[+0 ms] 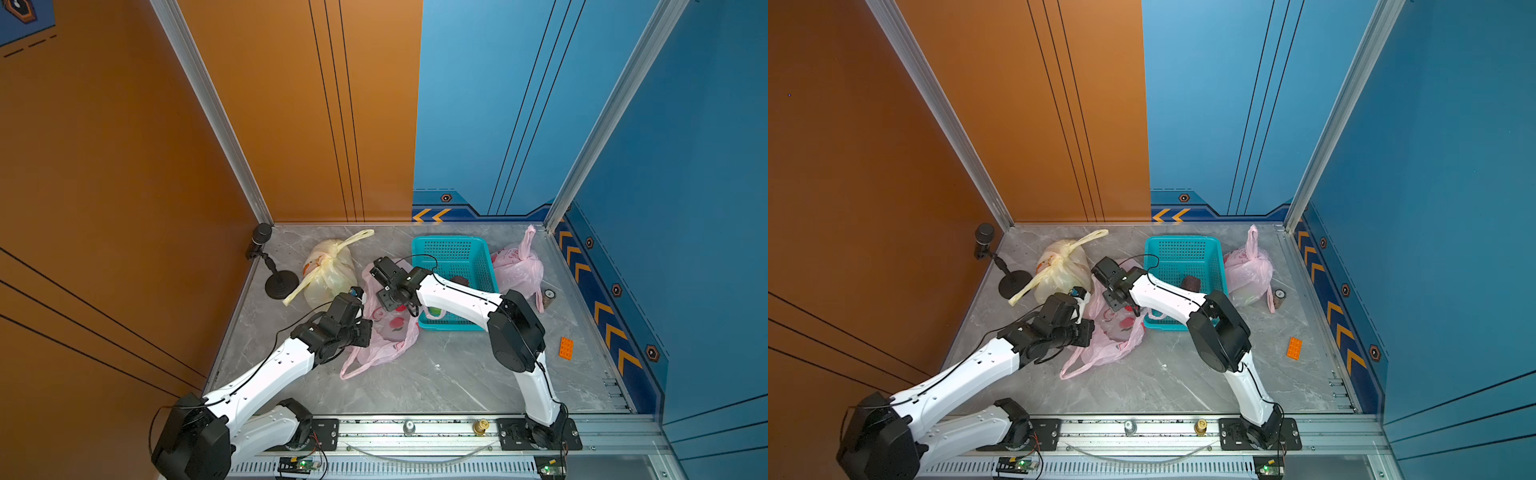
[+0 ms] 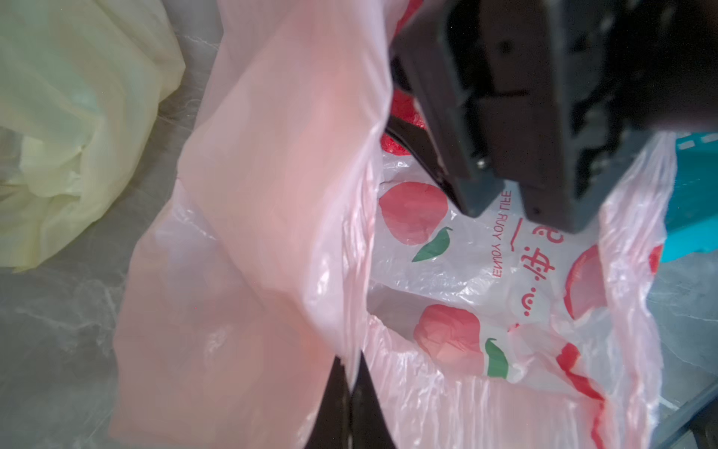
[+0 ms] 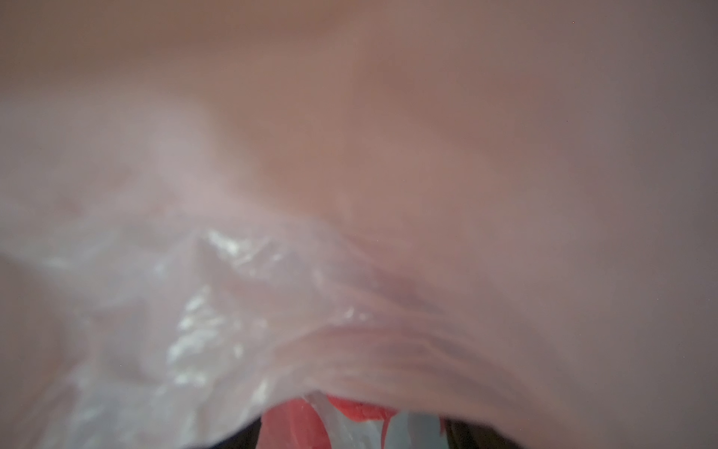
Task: Untie the knot of a plastic bag & take out the apple
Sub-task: Pick up the apple from the plastic bag.
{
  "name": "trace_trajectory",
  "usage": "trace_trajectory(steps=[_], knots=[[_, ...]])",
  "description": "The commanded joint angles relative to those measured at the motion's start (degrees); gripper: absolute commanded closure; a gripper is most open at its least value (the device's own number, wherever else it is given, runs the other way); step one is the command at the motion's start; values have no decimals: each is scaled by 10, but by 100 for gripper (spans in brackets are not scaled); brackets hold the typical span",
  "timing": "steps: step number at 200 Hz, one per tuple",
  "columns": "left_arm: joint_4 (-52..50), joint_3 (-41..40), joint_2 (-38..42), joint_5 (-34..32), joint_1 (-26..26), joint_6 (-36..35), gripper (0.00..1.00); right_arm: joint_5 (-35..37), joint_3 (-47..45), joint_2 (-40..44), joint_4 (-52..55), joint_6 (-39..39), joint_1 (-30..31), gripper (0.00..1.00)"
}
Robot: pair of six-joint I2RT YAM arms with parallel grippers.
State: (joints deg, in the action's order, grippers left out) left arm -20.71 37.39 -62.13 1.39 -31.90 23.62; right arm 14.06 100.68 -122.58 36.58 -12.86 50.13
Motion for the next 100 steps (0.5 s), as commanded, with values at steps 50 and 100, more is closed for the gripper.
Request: trace_trajectory(steps=[50,100], knots=[[14,-18,10,25,18,-4,98,18,19,-44,64,-2,-6,28],[22,-14,-1,29,22,-4,97,24,62,-74,99,0,-8,25]])
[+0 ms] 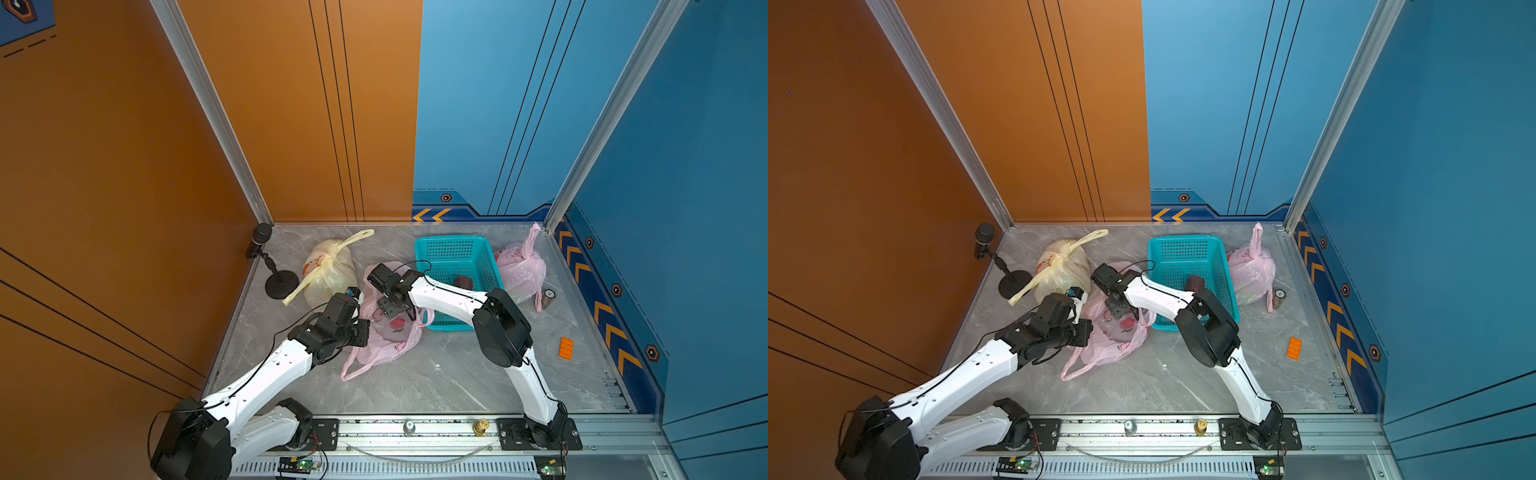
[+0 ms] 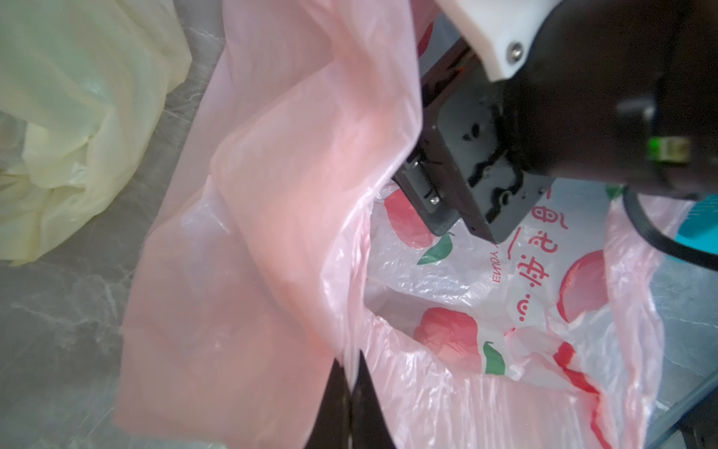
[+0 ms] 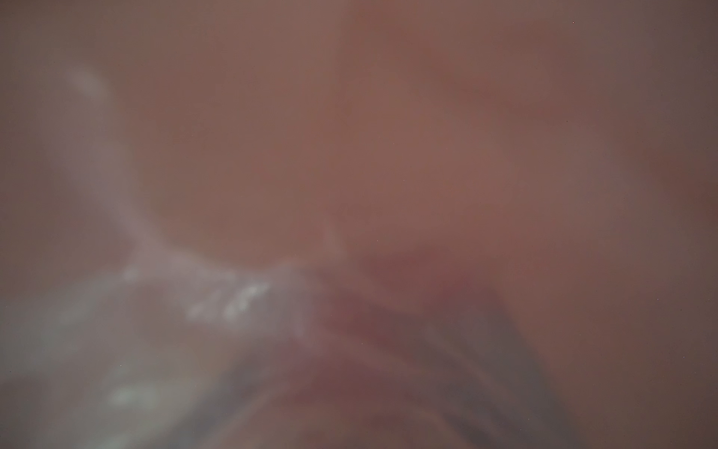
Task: Untie the knot of a plastic bag & take out the apple
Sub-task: Pick up the apple from the plastic bag, then place the apple in the basket.
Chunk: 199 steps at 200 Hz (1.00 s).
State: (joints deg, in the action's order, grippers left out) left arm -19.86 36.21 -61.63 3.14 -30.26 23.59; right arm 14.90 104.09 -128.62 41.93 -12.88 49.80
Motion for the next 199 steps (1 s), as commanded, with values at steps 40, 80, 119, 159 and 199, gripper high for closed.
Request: trace_trajectory(steps=[40,80,119,159,199], knots=[[15,-5,-5,8,6,0,97,10,31,-8,39,11,-3,31],[-2,2,4,-11,6,-1,97,-43,28,17,28,21,-2,54],[-9,18,17,-29,6,7,94,-217,-8,135,24,24,-4,58],[-10,28,22,-31,3,14,91,-394,-67,262,16,20,-28,58],[-24,39,25,-34,-2,14,83,-348,-140,361,-11,-20,-130,56]])
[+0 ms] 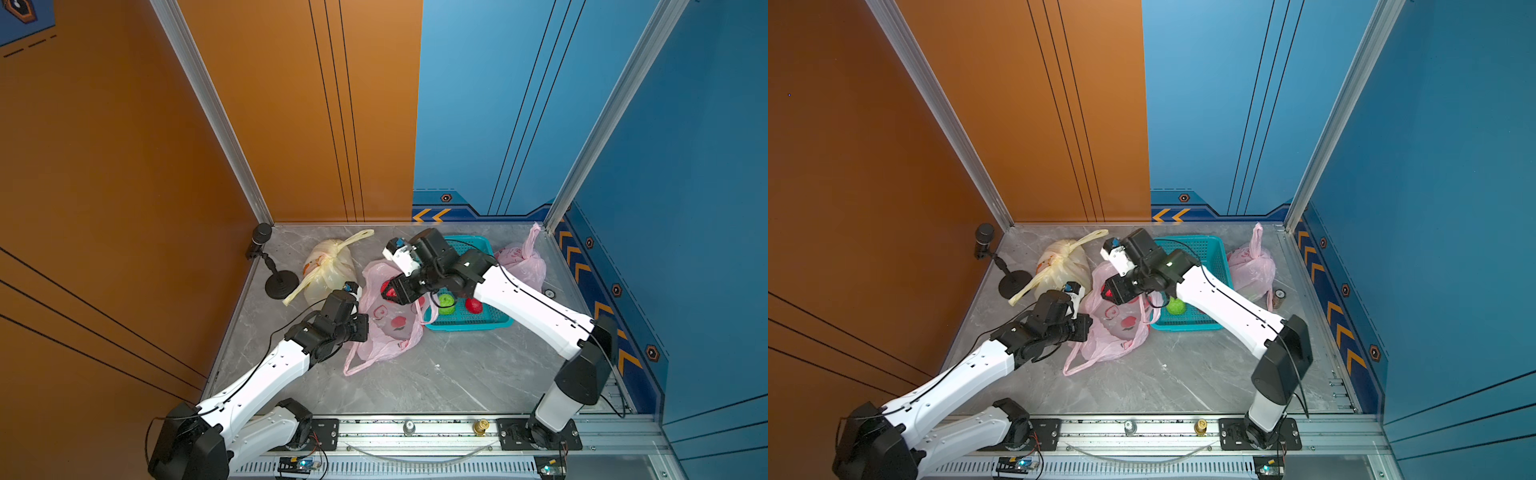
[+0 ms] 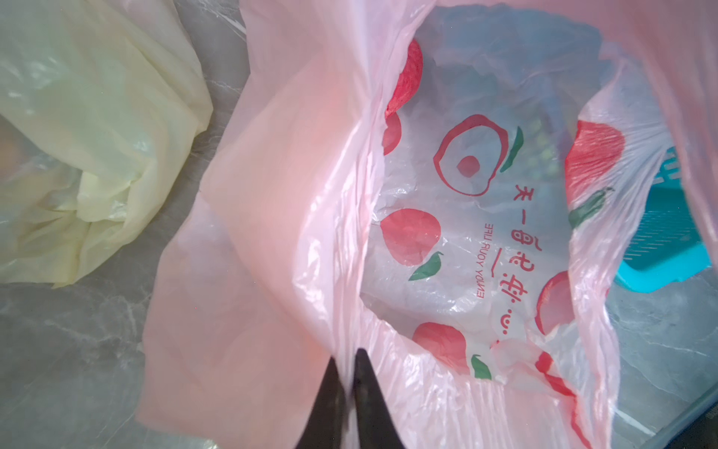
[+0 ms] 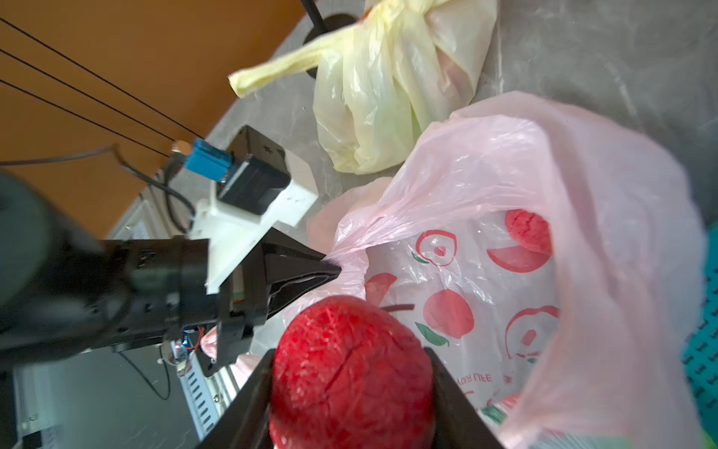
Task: Untie the knot of a plastic bag & take out the apple
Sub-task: Place the apple in the basket.
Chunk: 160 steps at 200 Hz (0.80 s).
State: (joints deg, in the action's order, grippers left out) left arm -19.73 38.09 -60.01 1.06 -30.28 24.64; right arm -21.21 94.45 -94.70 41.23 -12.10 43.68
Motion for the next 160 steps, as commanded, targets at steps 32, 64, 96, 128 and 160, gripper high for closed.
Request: trace_trajectory(steps=[32,64,96,128,160], knots=[[-49,25,29,-10,-6,1,63,143,-67,19,12,-23,-162,56],[-64,22,60,5,-6,5,48,197,-49,-43,32,7,-209,56],[-65,25,94,18,-6,11,39,186,-8,-113,26,30,-217,56],[-67,53,123,19,-7,4,36,167,44,-189,42,40,-214,55],[-67,115,105,-36,-7,-72,29,165,69,-237,57,43,-214,53]])
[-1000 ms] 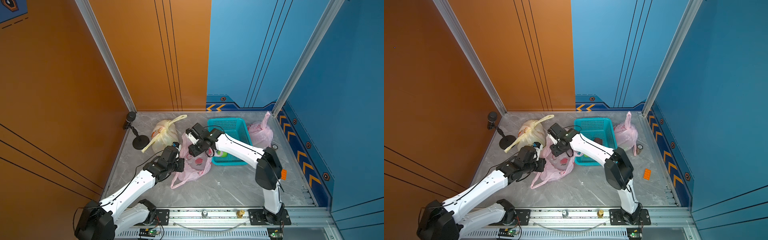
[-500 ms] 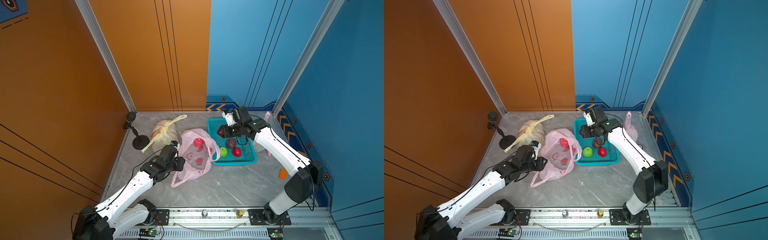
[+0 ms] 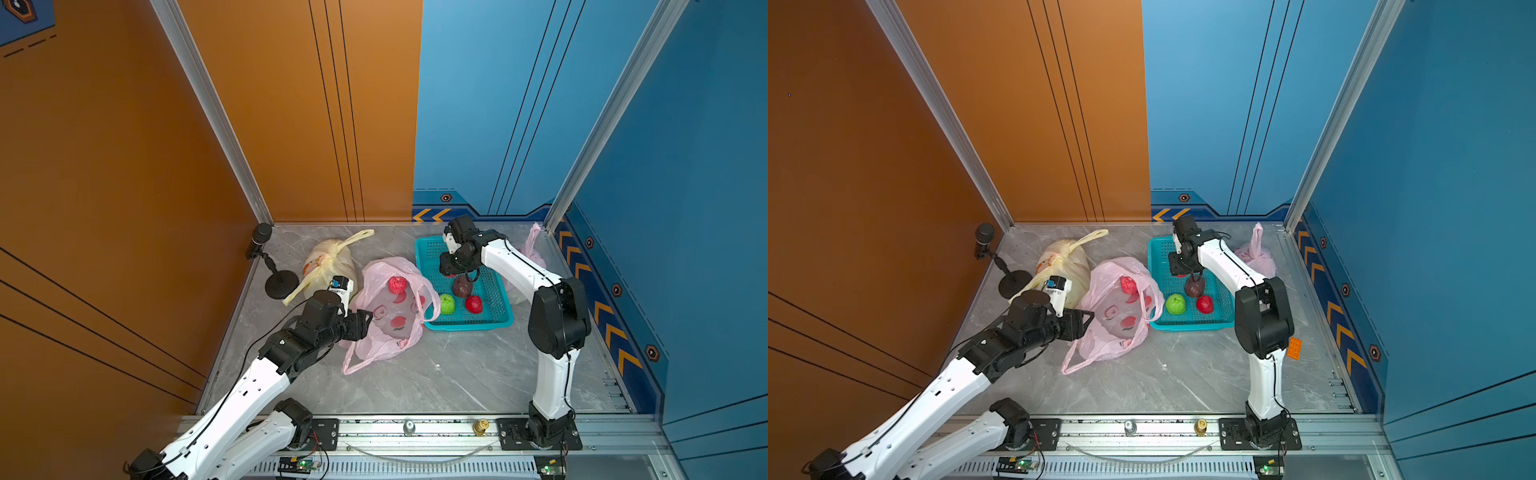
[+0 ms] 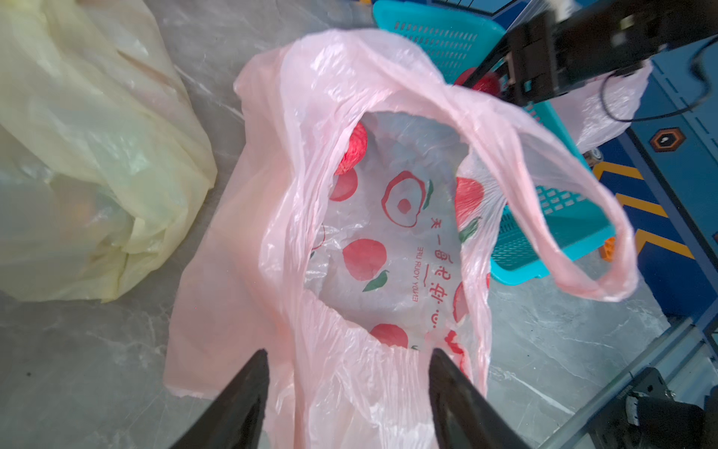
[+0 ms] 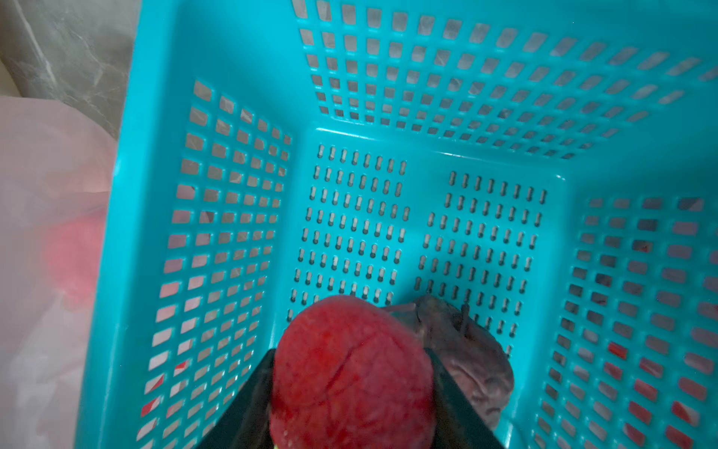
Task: Untie the knot of a plastic bag & take out the apple
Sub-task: Place the apple in the basket, then pick up the apple from the plastic bag.
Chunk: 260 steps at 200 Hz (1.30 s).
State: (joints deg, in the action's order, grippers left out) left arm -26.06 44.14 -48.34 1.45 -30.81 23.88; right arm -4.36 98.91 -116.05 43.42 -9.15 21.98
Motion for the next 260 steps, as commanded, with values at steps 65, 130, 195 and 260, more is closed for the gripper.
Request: trace_trajectory(steps=[65,130,195,260], knots=[[-2,238,-247,-8,56,-198,19,-21,31,-75,47,15,0,51],[-21,337,-424,90,91,-248,5,-38,0,-13,43,15,-4,27],[-36,388,-521,78,108,-292,3,-66,-59,106,11,0,-3,25],[-62,462,-618,108,126,-307,40,-65,-100,156,-1,-7,14,25]])
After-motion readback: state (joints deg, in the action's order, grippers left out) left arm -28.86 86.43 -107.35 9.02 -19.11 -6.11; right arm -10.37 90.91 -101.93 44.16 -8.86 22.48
